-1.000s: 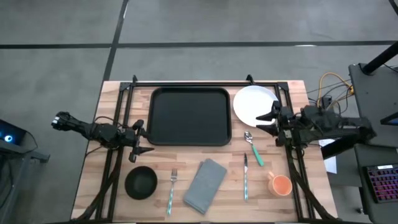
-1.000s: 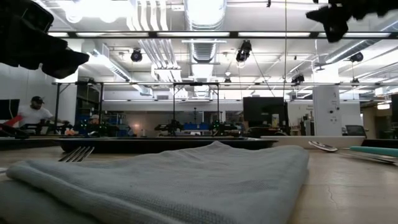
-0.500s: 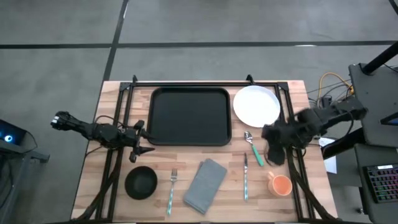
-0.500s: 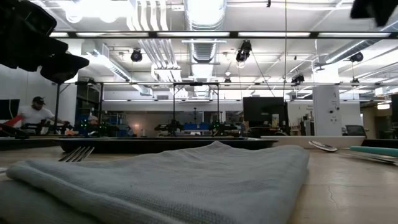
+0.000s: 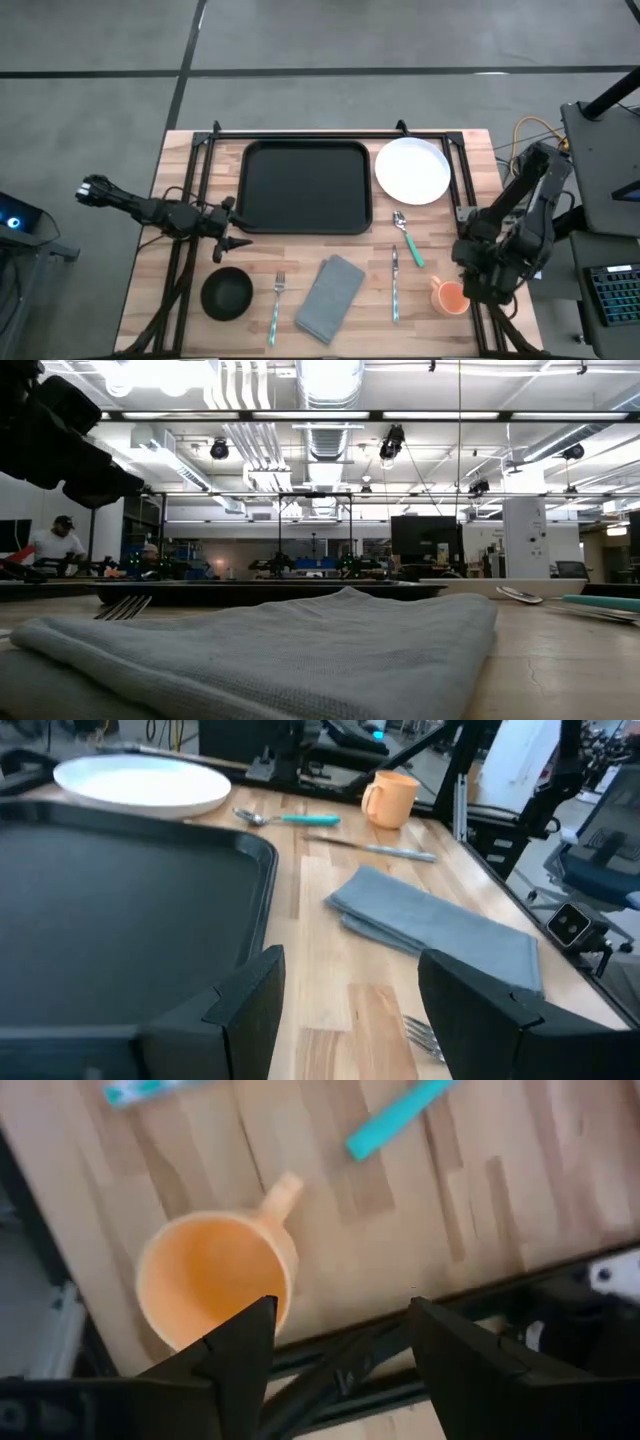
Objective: Set up tray
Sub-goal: Put the mug on the top left of the serving tray
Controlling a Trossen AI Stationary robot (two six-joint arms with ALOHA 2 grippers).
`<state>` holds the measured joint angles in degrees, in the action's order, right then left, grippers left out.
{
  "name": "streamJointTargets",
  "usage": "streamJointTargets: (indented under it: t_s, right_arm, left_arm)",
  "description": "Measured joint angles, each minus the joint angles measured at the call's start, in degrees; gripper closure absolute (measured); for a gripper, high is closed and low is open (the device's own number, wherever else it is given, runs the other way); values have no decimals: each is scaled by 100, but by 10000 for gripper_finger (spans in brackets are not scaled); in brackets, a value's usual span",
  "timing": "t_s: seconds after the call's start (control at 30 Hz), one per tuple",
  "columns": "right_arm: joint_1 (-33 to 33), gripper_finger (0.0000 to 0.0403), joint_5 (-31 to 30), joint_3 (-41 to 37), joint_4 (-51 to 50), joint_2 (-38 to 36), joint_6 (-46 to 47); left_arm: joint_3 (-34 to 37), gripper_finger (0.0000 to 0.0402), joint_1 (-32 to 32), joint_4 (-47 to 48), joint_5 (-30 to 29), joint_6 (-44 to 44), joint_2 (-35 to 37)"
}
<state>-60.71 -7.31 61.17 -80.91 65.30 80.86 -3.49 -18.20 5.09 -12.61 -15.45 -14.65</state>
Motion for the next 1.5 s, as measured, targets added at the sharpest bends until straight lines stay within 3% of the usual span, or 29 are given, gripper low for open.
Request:
streamJointTargets:
  t_s: [0.23, 0.63, 0.93, 1.1, 1.27, 1.5]
  right_arm:
    - [-315, 175, 29, -567, 752, 14, 619]
    - [-321, 177, 26, -1455, 2386, 93, 732]
    - [-319, 185, -36, -1720, 2467, 537, 650]
    - [-315, 247, 216, -1729, 2470, 854, 524]
    - [-304, 372, 587, -1725, 2471, 749, 404]
    - [49, 393, 280, -1319, 1797, 255, 241]
  left_arm:
    - [0, 191, 0, 2, -1, -37, -160]
    - [0, 191, 0, 0, 0, -37, -147]
    - [0, 191, 0, 0, 0, -34, -147]
    - [0, 191, 0, 0, -1, -34, -147]
    - [0, 191, 0, 0, 0, -35, -147]
    - [-142, 191, 0, -14, -138, -179, -161]
